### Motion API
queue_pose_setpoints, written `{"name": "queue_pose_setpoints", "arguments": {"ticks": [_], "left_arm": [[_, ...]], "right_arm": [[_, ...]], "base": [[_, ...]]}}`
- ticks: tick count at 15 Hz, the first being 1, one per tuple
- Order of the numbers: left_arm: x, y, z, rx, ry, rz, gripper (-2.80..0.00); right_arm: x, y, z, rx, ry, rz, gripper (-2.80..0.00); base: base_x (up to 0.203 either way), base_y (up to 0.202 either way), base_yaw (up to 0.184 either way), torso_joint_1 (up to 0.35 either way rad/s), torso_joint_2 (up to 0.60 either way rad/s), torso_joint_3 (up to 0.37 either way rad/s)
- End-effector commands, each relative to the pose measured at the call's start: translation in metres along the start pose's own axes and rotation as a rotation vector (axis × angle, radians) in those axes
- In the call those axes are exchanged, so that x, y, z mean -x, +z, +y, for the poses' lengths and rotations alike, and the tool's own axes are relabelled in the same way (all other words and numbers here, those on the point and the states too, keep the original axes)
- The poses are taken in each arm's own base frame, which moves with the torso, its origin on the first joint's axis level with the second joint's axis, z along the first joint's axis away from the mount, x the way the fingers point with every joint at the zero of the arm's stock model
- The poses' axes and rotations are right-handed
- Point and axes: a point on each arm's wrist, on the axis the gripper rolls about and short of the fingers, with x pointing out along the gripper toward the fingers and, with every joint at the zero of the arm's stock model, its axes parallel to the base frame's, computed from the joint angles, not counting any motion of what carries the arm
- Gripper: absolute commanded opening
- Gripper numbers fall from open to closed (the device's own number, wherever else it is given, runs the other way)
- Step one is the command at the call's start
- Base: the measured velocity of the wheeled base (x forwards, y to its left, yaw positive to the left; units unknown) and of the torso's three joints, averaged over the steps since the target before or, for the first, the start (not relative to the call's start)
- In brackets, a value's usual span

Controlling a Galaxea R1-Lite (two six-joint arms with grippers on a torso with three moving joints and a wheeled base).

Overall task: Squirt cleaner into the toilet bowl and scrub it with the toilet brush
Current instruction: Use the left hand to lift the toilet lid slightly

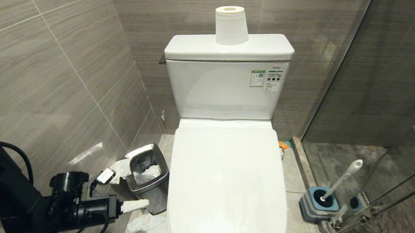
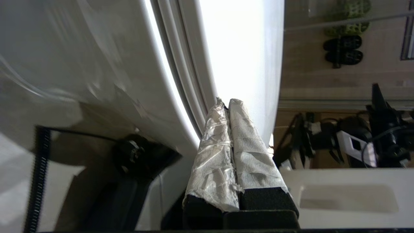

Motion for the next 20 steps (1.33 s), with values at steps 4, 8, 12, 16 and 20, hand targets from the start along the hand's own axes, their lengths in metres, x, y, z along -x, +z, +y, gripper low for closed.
{"name": "queue_pose_setpoints", "arguments": {"ticks": [4, 8, 12, 16, 20], "left_arm": [[0.000, -0.038, -0.002, 0.095, -0.072, 0.050, -2.80], [-0.005, -0.032, 0.003, 0.072, -0.082, 0.052, -2.80], [-0.005, -0.034, 0.003, 0.073, -0.081, 0.056, -2.80], [-0.002, -0.032, 0.006, 0.073, -0.073, 0.042, 0.00], [-0.001, -0.028, 0.006, 0.020, -0.069, 0.022, 0.00]], "right_arm": [[0.000, 0.000, 0.000, 0.000, 0.000, 0.001, -2.80], [0.000, 0.000, 0.000, 0.000, 0.000, 0.001, -2.80], [0.000, 0.000, 0.000, 0.000, 0.000, 0.001, -2.80], [0.000, 0.000, 0.000, 0.000, 0.000, 0.001, -2.80], [0.000, 0.000, 0.000, 0.000, 0.000, 0.001, -2.80]], "base": [[0.000, 0.000, 0.000, 0.000, 0.00, 0.000], [0.000, 0.000, 0.000, 0.000, 0.00, 0.000], [0.000, 0.000, 0.000, 0.000, 0.00, 0.000], [0.000, 0.000, 0.000, 0.000, 0.00, 0.000], [0.000, 0.000, 0.000, 0.000, 0.00, 0.000]]}}
